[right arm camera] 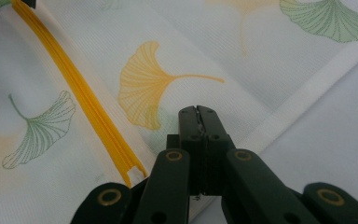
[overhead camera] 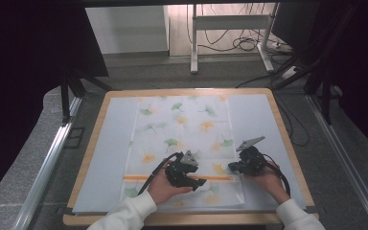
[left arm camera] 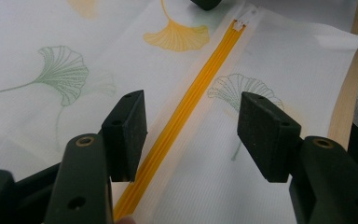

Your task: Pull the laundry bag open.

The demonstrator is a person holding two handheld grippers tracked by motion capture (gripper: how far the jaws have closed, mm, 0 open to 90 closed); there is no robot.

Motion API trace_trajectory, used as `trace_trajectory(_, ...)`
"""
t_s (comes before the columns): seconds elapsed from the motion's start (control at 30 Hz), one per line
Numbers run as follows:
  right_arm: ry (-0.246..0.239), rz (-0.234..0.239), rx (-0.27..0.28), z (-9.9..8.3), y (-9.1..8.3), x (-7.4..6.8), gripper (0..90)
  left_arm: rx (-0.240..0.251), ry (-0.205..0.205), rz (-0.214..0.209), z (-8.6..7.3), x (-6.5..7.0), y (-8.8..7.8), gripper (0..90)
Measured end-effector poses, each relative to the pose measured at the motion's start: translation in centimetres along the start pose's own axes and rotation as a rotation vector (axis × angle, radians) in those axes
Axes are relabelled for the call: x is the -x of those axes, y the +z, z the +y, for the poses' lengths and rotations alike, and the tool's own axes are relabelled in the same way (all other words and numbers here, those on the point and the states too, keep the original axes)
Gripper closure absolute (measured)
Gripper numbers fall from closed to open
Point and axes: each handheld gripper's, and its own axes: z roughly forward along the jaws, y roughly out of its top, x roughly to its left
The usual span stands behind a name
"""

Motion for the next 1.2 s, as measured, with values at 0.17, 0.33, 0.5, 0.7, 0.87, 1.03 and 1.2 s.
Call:
trace_trajectory(0.17, 0.004, -0.001, 0.004, 0.0, 0.0, 0.0, 89.2, 0.002, 0.003, -0.001, 0.1, 0.1, 0.2, 43.6)
trace_trajectory(0.33, 0.013, 0.016, 0.008, -0.1, 0.1, 0.3, 89.2, -0.016, 0.012, -0.026, 0.9, 0.6, 1.2, 49.8)
trace_trajectory(0.5, 0.016, 0.017, 0.01, -0.1, 0.0, 0.3, 89.2, -0.04, 0.031, -0.038, 2.4, 1.7, 2.6, 54.6)
trace_trajectory(0.7, 0.024, 0.022, 0.017, -0.3, 0.0, 0.4, 89.2, -0.052, 0.055, -0.042, 4.3, 3.0, 4.5, 56.0)
trace_trajectory(0.87, 0.039, 0.037, 0.026, -0.4, 0.0, 0.6, 89.3, -0.057, 0.042, 0.011, 5.6, 3.7, 6.0, 53.6)
trace_trajectory(1.03, 0.049, 0.041, 0.03, -0.5, 0.0, 0.8, 89.2, -0.052, 0.022, 0.06, 6.3, 4.4, 7.2, 46.3)
trace_trajectory(1.2, 0.062, 0.044, 0.037, -0.6, -0.1, 1.1, 89.2, -0.055, 0.012, 0.057, 6.8, 4.9, 8.0, 43.4)
